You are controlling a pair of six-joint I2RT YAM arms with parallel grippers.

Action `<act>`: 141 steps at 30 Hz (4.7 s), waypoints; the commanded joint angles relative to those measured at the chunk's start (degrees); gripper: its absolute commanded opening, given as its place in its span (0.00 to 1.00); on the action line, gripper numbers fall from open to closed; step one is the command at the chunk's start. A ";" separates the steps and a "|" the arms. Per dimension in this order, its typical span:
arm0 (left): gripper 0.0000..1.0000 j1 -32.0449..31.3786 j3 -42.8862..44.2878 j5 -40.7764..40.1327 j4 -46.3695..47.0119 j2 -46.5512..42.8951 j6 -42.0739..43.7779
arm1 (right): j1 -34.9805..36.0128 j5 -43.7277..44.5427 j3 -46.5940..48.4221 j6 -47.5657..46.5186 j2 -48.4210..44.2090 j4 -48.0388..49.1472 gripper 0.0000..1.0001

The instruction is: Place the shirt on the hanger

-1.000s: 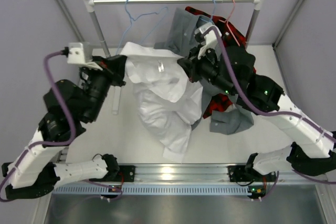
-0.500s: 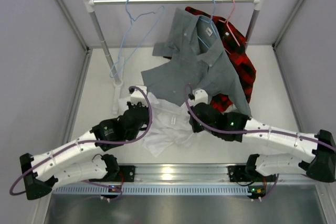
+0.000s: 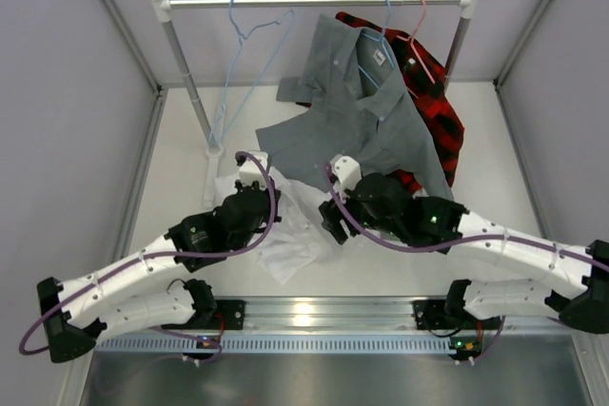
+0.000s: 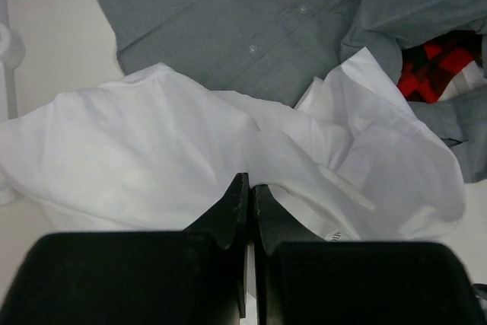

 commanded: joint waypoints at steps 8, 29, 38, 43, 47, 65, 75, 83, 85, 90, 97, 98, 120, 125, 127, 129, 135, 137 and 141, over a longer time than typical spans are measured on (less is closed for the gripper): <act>0.00 0.18 3.51 3.82 3.57 -1.99 -0.23 | -0.26 -8.47 10.37 -10.34 16.32 10.73 0.66; 0.91 0.10 -3.43 15.78 17.81 5.04 10.14 | -4.92 11.83 9.75 0.38 13.51 7.94 0.00; 0.51 -0.25 -3.78 8.13 17.64 5.13 12.87 | -6.42 9.29 12.66 1.87 16.51 4.41 0.00; 0.61 -0.52 -3.26 6.28 15.97 6.19 13.22 | -7.03 8.75 13.98 2.14 17.65 3.27 0.00; 0.65 -2.27 -2.20 1.81 14.74 6.19 14.71 | -8.26 9.36 15.64 3.19 19.66 0.55 0.00; 0.61 -3.07 -0.80 -3.82 16.32 12.78 14.19 | -9.32 8.93 21.01 7.76 22.93 -5.00 0.00; 0.00 -3.07 -2.38 -2.08 17.63 8.92 14.10 | -9.32 7.96 19.96 7.68 22.13 -4.74 0.00; 0.00 -2.98 -8.08 -1.46 17.46 3.56 8.66 | -9.49 2.43 25.13 6.36 20.28 -3.33 0.52; 0.00 -2.98 -9.75 -1.81 19.03 1.98 7.42 | -9.49 1.90 28.64 6.18 21.07 -3.59 0.58; 0.00 -2.98 -16.77 -1.11 24.48 -2.42 4.96 | -9.40 1.46 43.40 6.89 27.39 -4.29 0.63; 0.00 -3.07 -19.69 -2.16 27.04 -4.01 3.29 | -8.09 0.21 62.04 1.44 39.00 -4.65 0.80; 0.00 -2.98 -19.87 -1.90 26.95 -3.83 2.85 | -8.09 1.79 64.32 -0.22 41.01 -4.47 0.80; 0.00 -2.98 -17.76 1.71 25.37 -0.93 3.20 | -10.37 5.86 74.54 -14.21 52.98 -3.59 0.30; 0.00 -2.98 -17.67 1.62 24.84 -1.72 3.38 | -10.81 4.89 73.31 -14.03 52.46 -2.54 0.14; 0.00 -2.98 -17.58 1.62 24.67 -1.90 3.55 | -10.90 4.62 72.60 -13.86 52.45 -1.75 0.16; 0.00 -2.98 -17.58 1.53 24.67 -2.34 3.46 | -10.99 4.19 72.51 -13.68 52.63 -1.40 0.17; 0.00 -2.98 -17.58 1.80 22.56 -4.35 3.20 | -11.25 4.01 72.51 -13.51 53.07 -0.34 0.20; 0.00 -2.98 -17.50 1.88 22.12 -4.97 3.20 | -11.51 3.75 72.43 -13.42 52.98 -0.08 0.20; 0.00 -2.98 -16.88 2.59 20.72 -6.55 2.94 | -11.69 3.39 71.64 -13.50 52.89 0.98 0.20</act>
